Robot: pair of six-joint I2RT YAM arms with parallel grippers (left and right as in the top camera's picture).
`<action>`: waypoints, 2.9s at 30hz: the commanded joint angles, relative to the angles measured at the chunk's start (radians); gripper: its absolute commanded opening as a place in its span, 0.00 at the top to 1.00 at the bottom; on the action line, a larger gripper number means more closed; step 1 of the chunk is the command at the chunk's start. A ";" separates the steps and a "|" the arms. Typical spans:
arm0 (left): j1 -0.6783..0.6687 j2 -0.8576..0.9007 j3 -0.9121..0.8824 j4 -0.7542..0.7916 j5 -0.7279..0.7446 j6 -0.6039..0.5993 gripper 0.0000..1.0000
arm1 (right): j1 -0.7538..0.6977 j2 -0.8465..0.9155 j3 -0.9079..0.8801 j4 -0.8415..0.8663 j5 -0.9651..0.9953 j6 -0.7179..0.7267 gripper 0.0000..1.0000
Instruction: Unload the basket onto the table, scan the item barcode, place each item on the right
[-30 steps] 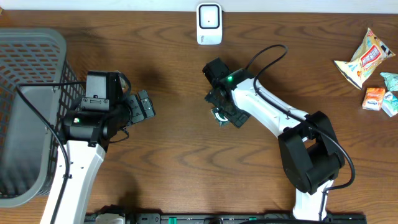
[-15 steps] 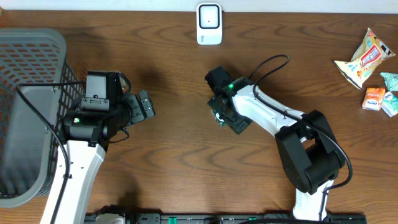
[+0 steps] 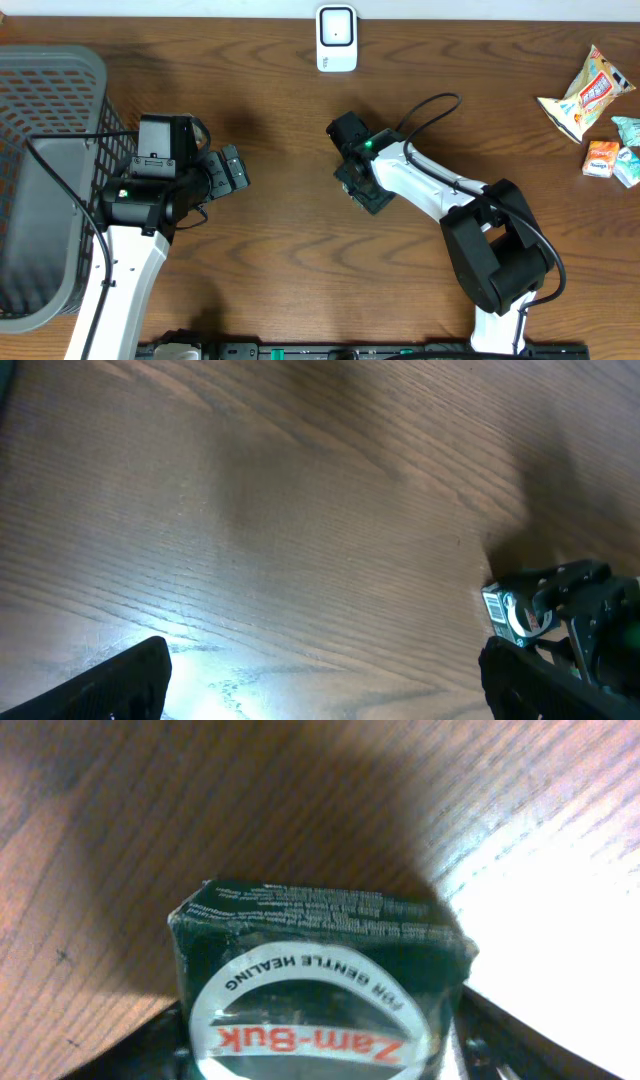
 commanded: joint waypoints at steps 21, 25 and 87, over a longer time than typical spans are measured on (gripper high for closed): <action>0.006 0.002 0.009 -0.003 -0.013 0.003 0.02 | -0.020 -0.008 0.113 0.001 -0.009 -0.353 0.50; 0.006 0.002 0.009 -0.003 -0.013 0.003 0.02 | -0.036 -0.008 0.199 0.005 0.049 -0.492 0.48; 0.006 0.002 0.009 -0.003 -0.013 0.003 0.02 | -0.208 0.178 0.735 0.174 -0.048 -1.088 0.24</action>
